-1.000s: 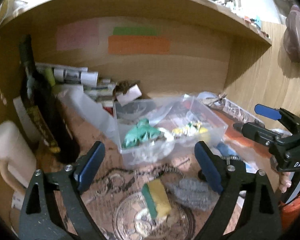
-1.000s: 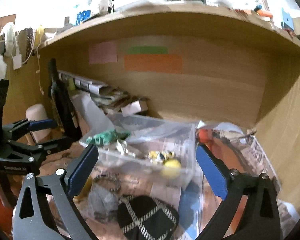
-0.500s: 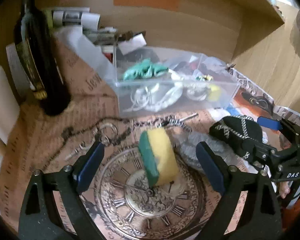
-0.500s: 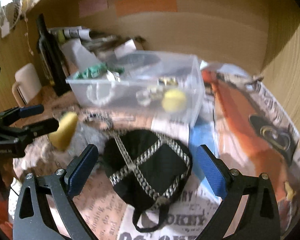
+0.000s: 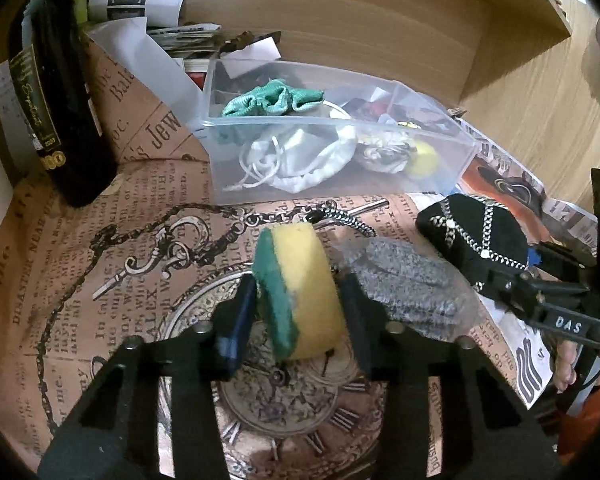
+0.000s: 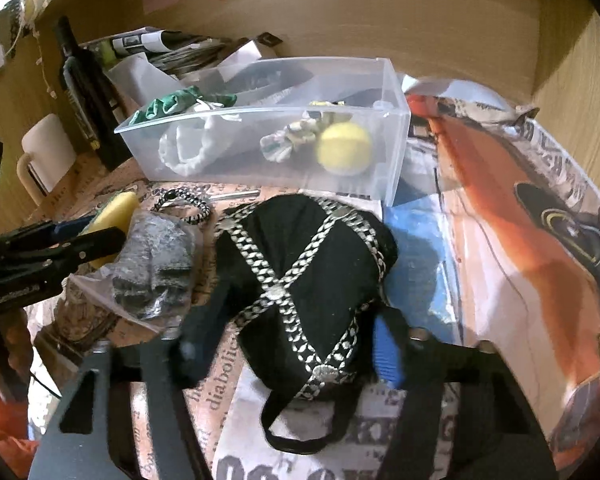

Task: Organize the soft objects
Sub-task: 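Grasp the yellow-green sponge with the left tool while the right tool grasps the black cap, then carry the sponge and black cap with both tools over the plastic bin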

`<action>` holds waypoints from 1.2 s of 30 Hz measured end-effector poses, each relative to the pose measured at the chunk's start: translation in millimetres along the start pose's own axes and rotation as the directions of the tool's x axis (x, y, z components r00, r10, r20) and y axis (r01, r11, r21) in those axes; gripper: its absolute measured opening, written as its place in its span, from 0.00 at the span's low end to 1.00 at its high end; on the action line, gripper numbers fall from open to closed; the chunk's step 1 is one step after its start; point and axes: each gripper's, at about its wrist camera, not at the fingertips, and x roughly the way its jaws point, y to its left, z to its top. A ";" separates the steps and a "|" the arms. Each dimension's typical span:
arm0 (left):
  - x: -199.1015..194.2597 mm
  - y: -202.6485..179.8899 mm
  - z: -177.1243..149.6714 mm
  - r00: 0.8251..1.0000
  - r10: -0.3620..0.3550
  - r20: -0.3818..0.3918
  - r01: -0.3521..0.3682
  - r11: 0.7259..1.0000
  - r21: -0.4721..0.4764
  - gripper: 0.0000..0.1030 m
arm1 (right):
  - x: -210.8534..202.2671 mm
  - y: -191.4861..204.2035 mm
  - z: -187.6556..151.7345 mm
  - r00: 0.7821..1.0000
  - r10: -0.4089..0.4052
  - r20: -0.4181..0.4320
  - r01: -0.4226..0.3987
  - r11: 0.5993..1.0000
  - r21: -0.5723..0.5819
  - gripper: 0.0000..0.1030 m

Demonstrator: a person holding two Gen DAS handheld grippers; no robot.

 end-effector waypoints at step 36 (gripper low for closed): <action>-59.3 -13.4 108.4 0.946 -0.056 0.320 0.045 0.998 0.042 0.28 | -79.2 8.5 101.3 0.908 0.004 0.418 0.013 0.999 -0.039 0.13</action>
